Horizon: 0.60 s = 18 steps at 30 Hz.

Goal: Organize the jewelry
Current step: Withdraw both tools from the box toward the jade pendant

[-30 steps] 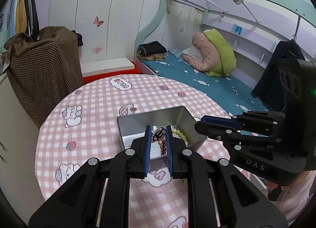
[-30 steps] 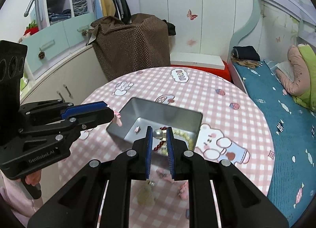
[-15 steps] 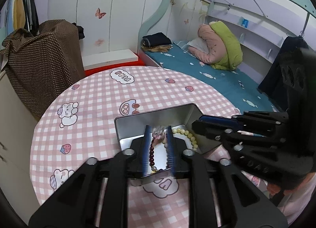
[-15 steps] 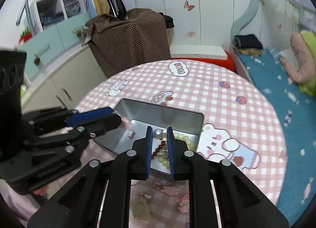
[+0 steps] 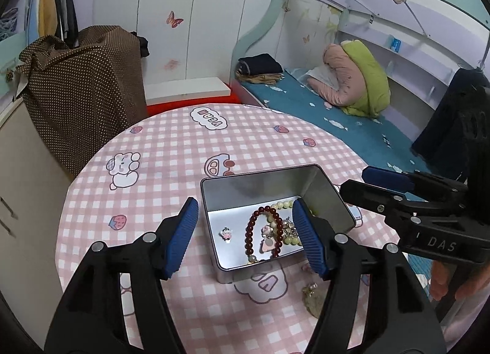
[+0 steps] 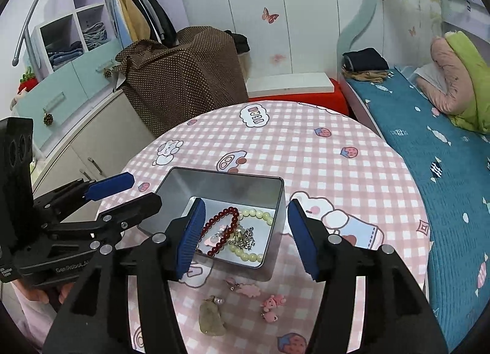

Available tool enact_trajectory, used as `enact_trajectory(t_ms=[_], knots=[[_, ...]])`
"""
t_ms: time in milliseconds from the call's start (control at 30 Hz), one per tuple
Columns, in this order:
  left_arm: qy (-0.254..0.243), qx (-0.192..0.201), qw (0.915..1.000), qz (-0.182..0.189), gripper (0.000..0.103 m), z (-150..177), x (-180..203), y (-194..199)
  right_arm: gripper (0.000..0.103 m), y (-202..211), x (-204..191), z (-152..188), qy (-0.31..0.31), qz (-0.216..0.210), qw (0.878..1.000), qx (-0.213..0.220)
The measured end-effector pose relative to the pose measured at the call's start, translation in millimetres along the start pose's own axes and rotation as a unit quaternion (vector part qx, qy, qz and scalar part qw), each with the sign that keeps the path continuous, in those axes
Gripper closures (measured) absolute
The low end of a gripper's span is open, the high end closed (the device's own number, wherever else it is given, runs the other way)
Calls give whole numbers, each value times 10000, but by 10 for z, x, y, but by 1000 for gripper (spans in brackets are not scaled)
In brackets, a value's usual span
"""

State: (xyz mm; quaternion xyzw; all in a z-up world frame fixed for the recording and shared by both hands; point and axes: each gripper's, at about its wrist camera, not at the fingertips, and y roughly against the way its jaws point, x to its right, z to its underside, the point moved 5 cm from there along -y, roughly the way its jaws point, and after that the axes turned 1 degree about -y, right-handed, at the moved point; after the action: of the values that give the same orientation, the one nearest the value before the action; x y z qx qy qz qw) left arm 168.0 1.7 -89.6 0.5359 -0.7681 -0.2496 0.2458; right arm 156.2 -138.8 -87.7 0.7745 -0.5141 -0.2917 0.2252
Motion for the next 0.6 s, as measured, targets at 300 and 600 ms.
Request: enact_trajectory(t_ms=[300, 600], knots=[[-38, -31, 10000, -21, 35, 76, 64, 70, 49, 151, 94, 85, -51, 180, 9998, 62], [-295, -193, 9993, 153, 27, 333, 328, 144, 46, 359, 324, 346, -245, 446, 9987, 25]])
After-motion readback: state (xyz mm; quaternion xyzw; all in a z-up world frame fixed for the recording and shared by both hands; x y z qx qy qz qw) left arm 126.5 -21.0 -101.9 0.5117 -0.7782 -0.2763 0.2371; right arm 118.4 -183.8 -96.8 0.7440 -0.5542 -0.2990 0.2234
